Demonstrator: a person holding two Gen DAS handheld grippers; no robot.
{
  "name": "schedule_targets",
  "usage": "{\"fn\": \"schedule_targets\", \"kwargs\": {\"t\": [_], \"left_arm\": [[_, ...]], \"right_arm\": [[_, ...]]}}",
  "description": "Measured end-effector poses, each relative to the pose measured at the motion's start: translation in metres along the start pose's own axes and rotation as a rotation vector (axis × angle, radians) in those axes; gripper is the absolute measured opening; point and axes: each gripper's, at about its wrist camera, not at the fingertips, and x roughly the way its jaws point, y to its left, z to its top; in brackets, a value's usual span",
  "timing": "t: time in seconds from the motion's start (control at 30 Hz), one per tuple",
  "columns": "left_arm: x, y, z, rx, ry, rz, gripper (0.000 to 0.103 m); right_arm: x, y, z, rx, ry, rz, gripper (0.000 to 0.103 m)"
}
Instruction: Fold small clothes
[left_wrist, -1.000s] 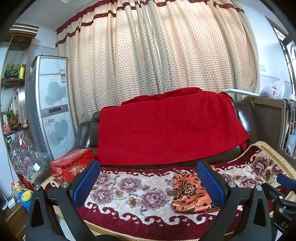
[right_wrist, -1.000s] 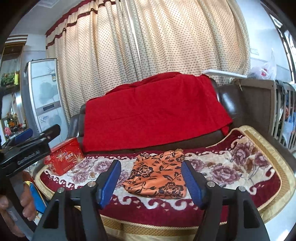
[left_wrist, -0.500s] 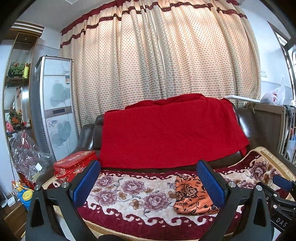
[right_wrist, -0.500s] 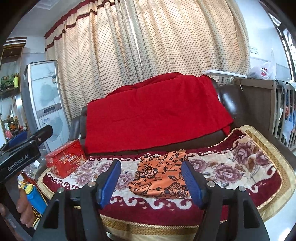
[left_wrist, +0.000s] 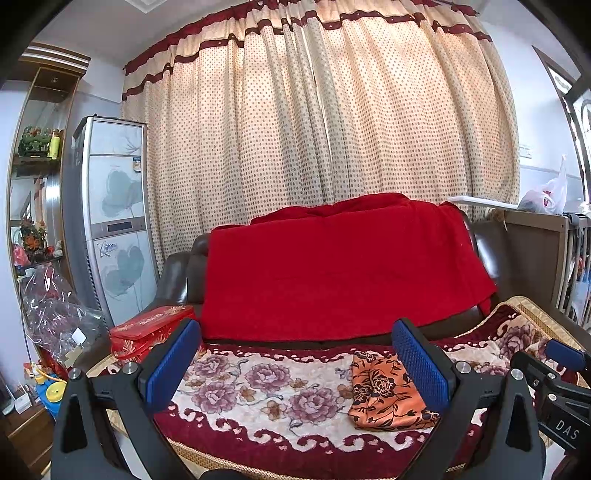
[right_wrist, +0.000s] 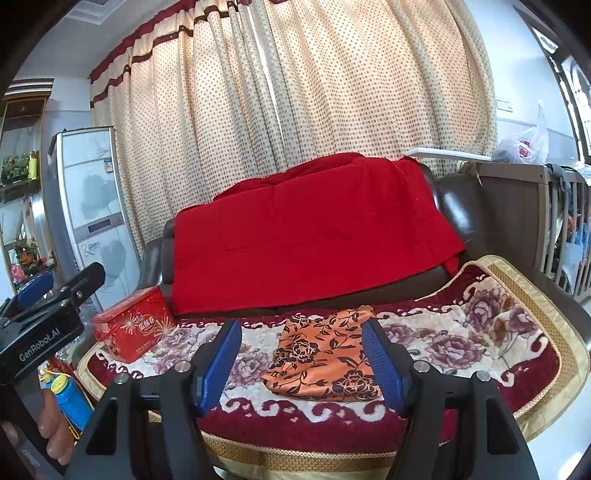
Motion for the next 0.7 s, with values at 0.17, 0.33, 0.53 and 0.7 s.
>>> {"fn": "schedule_targets", "kwargs": {"t": [0.17, 0.33, 0.53, 0.7], "left_arm": [[-0.003, 0.004, 0.002, -0.005, -0.006, -0.002, 0.103], [-0.005, 0.006, 0.002, -0.004, -0.008, -0.006, 0.103], [-0.008, 0.011, 0.002, -0.014, -0.014, -0.009, 0.103], [-0.011, 0.014, 0.002, -0.018, -0.018, -0.018, 0.103]], "right_arm": [[-0.002, 0.002, 0.003, -0.007, -0.006, 0.003, 0.072], [-0.001, 0.006, 0.003, -0.012, -0.003, 0.006, 0.072], [-0.004, 0.009, 0.004, -0.018, -0.005, -0.002, 0.072], [-0.006, 0.01, 0.005, -0.02, -0.008, -0.004, 0.072]]}}
